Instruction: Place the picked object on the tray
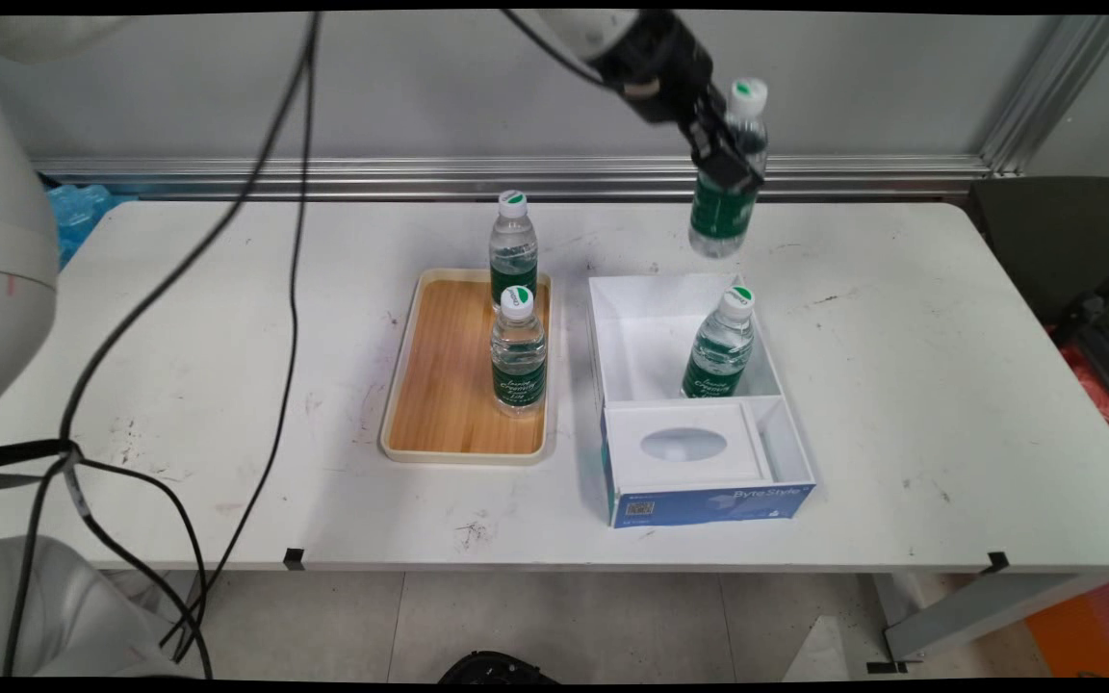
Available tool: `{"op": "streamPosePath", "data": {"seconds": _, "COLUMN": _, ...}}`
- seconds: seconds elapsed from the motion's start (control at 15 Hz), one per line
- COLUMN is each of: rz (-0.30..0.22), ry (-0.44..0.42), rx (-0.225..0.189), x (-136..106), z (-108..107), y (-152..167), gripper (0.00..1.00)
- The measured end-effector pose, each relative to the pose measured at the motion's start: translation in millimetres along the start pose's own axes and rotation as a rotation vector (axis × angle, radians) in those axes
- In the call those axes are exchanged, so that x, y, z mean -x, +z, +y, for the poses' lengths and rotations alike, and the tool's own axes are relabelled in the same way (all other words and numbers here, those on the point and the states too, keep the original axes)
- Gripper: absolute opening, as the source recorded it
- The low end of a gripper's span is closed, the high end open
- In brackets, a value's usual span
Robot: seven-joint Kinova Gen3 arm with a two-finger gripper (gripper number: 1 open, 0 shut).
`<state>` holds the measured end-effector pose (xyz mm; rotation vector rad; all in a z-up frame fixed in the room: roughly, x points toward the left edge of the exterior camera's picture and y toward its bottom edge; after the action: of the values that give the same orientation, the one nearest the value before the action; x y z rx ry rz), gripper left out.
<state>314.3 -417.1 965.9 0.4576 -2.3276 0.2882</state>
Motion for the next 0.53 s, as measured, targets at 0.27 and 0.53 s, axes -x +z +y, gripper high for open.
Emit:
{"op": "streamPosePath", "data": {"seconds": 0.27, "rz": 0.009, "ry": -0.008, "rx": -0.047, "x": -19, "z": 10, "y": -55, "gripper": 0.00}}
{"op": "streamPosePath", "data": {"seconds": 0.53, "rz": -0.017, "ry": -0.033, "rx": -0.092, "x": -14, "z": 21, "y": -105, "gripper": 0.00}}
